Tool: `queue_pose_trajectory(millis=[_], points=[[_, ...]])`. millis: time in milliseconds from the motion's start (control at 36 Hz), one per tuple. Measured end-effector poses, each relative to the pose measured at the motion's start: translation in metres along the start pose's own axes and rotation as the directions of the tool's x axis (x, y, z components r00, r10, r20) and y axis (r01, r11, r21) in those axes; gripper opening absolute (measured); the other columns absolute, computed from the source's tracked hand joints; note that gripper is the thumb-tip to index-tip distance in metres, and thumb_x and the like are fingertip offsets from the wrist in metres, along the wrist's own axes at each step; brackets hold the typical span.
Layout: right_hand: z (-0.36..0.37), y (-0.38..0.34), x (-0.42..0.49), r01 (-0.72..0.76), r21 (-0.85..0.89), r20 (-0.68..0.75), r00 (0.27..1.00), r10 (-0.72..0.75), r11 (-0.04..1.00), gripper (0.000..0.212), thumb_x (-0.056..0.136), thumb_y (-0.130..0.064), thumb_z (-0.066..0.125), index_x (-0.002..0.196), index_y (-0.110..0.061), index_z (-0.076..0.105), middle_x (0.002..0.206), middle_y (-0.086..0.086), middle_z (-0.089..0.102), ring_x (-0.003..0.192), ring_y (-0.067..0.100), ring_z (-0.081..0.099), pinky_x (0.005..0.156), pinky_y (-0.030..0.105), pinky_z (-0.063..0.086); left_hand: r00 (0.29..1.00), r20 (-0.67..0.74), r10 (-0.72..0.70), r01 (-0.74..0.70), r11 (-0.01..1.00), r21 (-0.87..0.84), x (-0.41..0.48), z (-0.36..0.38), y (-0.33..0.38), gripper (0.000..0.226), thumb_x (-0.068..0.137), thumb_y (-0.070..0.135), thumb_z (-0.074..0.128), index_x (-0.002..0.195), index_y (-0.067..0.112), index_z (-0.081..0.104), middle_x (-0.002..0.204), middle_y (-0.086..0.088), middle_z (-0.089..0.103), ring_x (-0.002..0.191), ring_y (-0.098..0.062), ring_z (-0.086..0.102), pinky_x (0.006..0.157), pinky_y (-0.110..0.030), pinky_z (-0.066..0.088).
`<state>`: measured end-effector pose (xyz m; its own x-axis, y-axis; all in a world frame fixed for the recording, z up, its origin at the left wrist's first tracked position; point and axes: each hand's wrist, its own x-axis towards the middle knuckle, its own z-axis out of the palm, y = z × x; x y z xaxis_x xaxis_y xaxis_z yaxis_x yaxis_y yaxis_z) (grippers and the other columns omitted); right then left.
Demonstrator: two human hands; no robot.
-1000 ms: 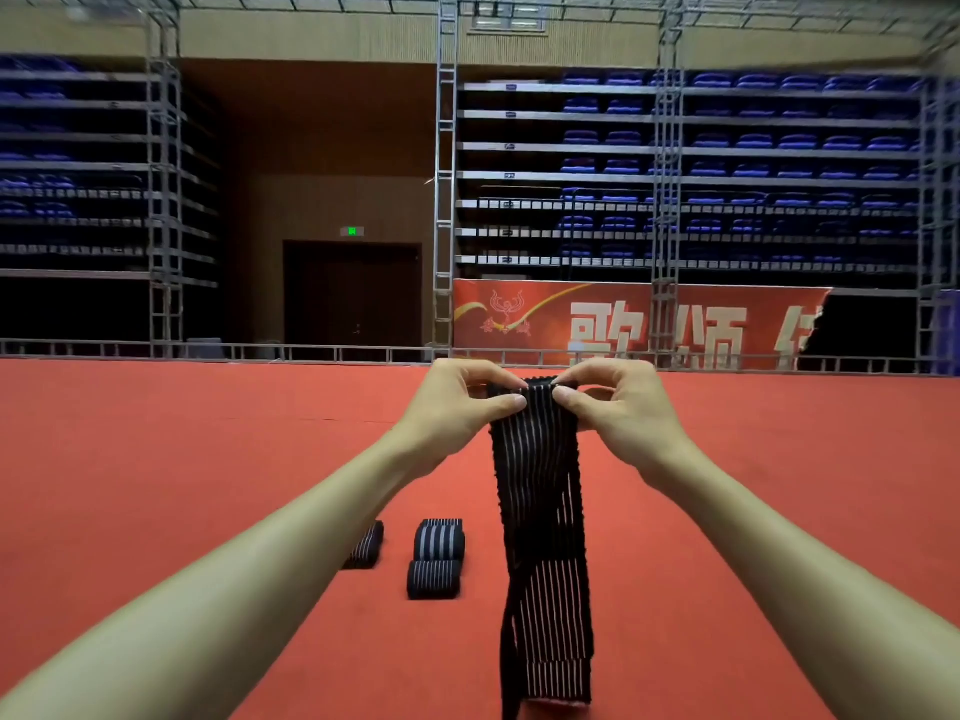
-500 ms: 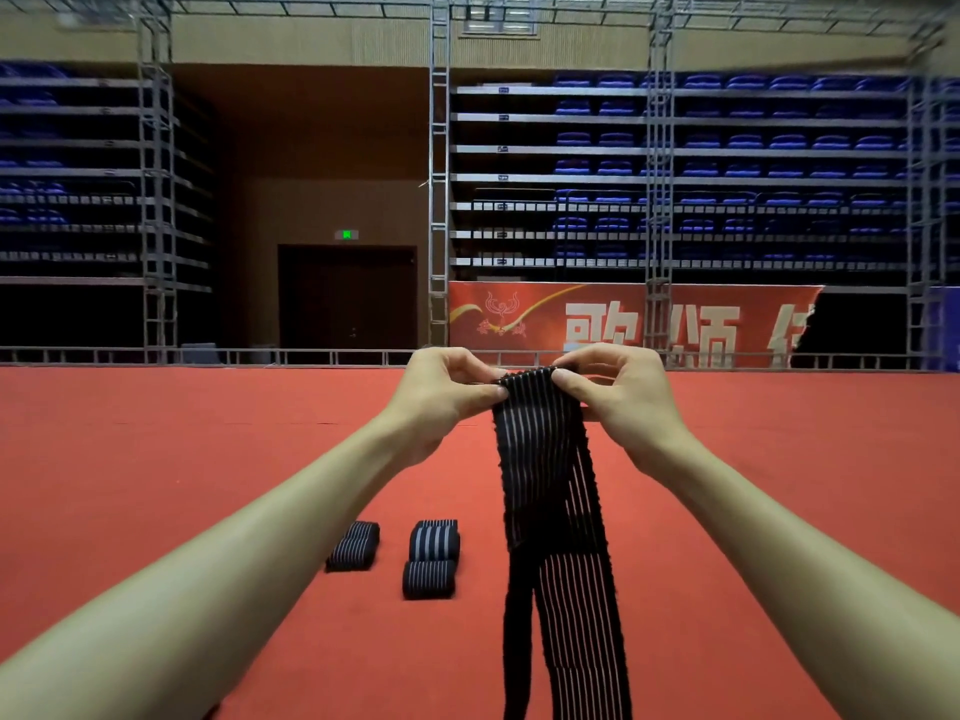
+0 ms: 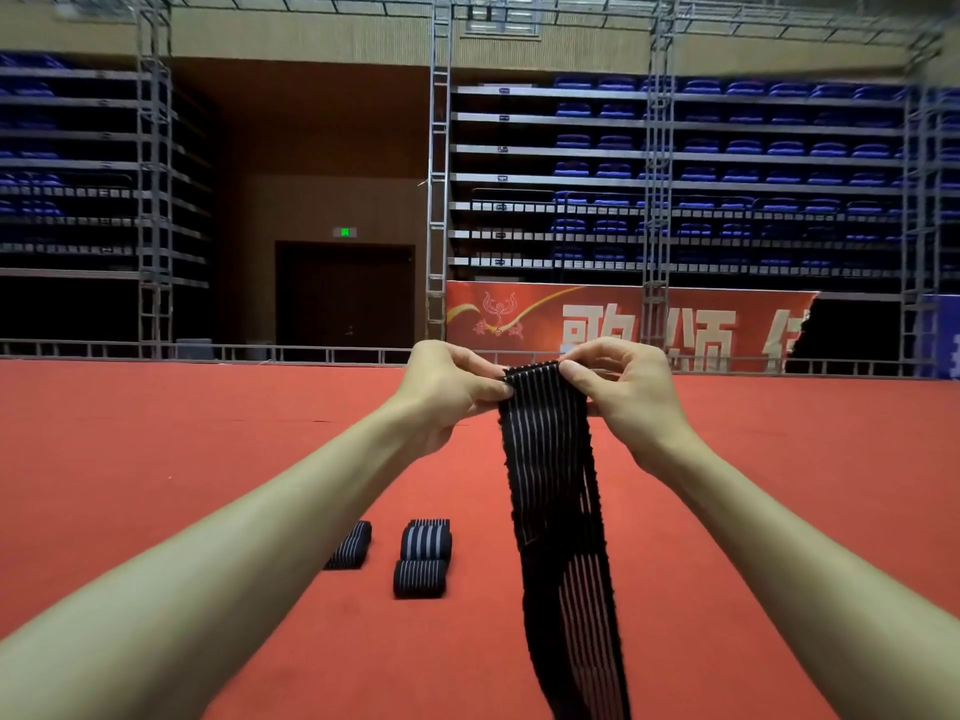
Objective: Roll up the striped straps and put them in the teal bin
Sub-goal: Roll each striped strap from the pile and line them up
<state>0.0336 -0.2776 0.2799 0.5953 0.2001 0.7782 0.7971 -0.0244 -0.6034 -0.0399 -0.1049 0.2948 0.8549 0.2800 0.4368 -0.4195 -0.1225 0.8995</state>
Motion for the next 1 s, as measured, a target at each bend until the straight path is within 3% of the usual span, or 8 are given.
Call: queue_pose_trajectory(millis=[222,333,444,556,750,833,917,1000], points=[[0.001,0.004,-0.004,0.037,0.012,-0.051,0.998,-0.036,0.999,0.018,0.084,-0.005,0.075,0.081,-0.023,0.072,0.080,-0.002,0.072,0.082,0.021,0.071,0.076,0.045,0.060,1.000,-0.017,0.016,-0.017,0.998,-0.053,0.000,0.003,-0.006,0.010,0.079,-0.012,0.072,0.083,-0.006,0.065,0.095,-0.024,0.070,0.089,-0.029,0.073,0.080,-0.032,0.060],[0.001,0.005,-0.006,0.050,0.049,-0.060,0.997,-0.047,0.998,0.027,0.081,-0.001,0.077,0.086,-0.026,0.069,0.083,0.002,0.072,0.078,0.018,0.071,0.066,0.031,0.056,0.999,-0.027,0.029,-0.031,0.998,-0.047,-0.005,0.004,-0.009,0.007,0.081,-0.005,0.073,0.082,-0.006,0.066,0.093,-0.025,0.070,0.085,-0.028,0.074,0.073,-0.028,0.060],[0.004,0.010,-0.008,0.047,0.064,-0.076,0.996,-0.043,0.997,0.021,0.080,-0.001,0.077,0.079,-0.014,0.062,0.076,0.010,0.070,0.067,0.017,0.070,0.061,0.031,0.058,0.993,-0.059,0.102,-0.102,0.995,0.007,-0.006,0.006,-0.013,0.012,0.081,-0.006,0.073,0.081,0.000,0.063,0.091,-0.023,0.070,0.079,-0.024,0.073,0.066,-0.028,0.060],[0.005,0.013,-0.010,0.070,0.068,-0.069,0.995,-0.065,0.995,0.027,0.081,0.001,0.075,0.073,-0.012,0.054,0.068,0.004,0.064,0.060,0.010,0.065,0.055,0.026,0.053,0.987,-0.065,0.145,-0.146,0.989,-0.013,-0.004,0.004,-0.018,0.030,0.080,-0.013,0.072,0.089,0.007,0.051,0.080,-0.017,0.069,0.077,-0.026,0.073,0.063,-0.031,0.060],[0.009,0.021,-0.014,0.093,0.050,-0.108,0.990,-0.087,0.994,0.031,0.087,-0.011,0.073,0.069,-0.015,0.048,0.058,0.010,0.049,0.051,0.016,0.046,0.051,0.031,0.040,0.970,-0.071,0.233,-0.230,0.972,0.053,0.003,0.006,-0.027,0.027,0.081,-0.012,0.071,0.081,0.008,0.052,0.089,-0.023,0.070,0.081,-0.029,0.070,0.071,-0.037,0.061],[0.011,0.021,-0.017,0.124,0.028,-0.054,0.991,-0.122,0.992,0.025,0.090,-0.014,0.069,0.076,-0.018,0.049,0.069,0.004,0.055,0.059,0.014,0.054,0.053,0.033,0.046,0.967,-0.072,0.246,-0.243,0.969,0.049,0.007,0.005,-0.030,0.026,0.083,-0.009,0.070,0.080,0.009,0.052,0.083,-0.015,0.069,0.079,-0.027,0.068,0.072,-0.040,0.061],[0.013,0.024,-0.021,0.134,0.022,0.112,0.984,-0.135,0.991,0.020,0.090,-0.006,0.068,0.090,-0.017,0.051,0.091,-0.005,0.058,0.077,0.006,0.062,0.066,0.035,0.058,0.964,-0.096,0.250,-0.250,0.968,0.014,0.011,0.004,-0.030,0.022,0.087,-0.007,0.067,0.080,0.007,0.052,0.087,-0.017,0.068,0.084,-0.030,0.071,0.073,-0.041,0.062],[0.018,0.029,-0.024,0.171,-0.027,0.186,0.969,-0.164,0.985,0.028,0.089,0.001,0.065,0.095,-0.024,0.055,0.095,-0.018,0.059,0.084,0.005,0.062,0.072,0.034,0.056,0.960,-0.120,0.252,-0.256,0.966,-0.020,0.013,0.007,-0.031,0.019,0.091,-0.004,0.063,0.082,0.010,0.054,0.091,-0.017,0.066,0.088,-0.031,0.069,0.074,-0.041,0.061]])
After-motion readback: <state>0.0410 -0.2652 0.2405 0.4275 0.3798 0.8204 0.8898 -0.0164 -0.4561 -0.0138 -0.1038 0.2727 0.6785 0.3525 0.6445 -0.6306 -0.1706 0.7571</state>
